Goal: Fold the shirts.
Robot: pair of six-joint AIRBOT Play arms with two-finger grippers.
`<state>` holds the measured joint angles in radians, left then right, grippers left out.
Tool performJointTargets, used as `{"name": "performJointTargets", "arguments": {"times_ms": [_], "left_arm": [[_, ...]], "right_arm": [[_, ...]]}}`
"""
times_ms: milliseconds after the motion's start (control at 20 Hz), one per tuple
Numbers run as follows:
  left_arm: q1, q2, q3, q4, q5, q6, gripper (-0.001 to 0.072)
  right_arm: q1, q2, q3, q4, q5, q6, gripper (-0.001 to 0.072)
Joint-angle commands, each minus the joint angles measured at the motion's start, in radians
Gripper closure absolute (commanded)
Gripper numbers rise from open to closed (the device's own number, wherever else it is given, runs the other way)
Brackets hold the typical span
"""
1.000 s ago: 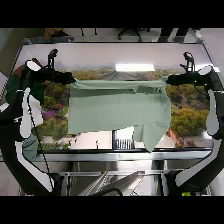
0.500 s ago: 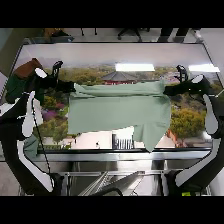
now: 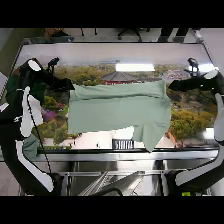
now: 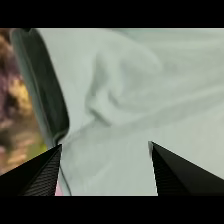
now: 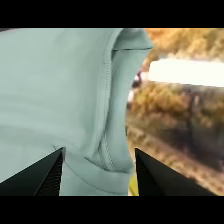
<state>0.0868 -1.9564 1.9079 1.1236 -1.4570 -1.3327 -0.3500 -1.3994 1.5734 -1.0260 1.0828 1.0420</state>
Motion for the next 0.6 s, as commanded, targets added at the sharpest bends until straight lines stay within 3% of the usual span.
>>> {"name": "performJointTargets", "arguments": {"times_ms": [0,300,550], "left_arm": [[0.063,0.09,-0.136,0.063,-0.151,-0.075,0.0107],[0.13,0.394,-0.827,0.02,0.108,0.021,0.0106],[0.106,0.443,-1.036,-0.239,0.259,0.184,0.0107]], "right_arm": [[-0.111,0.11,-0.048,-0.035,0.13,0.082,0.0208],[-0.32,0.27,-0.388,-0.036,0.18,0.164,0.0209],[-0.359,0.345,-0.587,-0.029,0.202,0.178,0.0209]]}}
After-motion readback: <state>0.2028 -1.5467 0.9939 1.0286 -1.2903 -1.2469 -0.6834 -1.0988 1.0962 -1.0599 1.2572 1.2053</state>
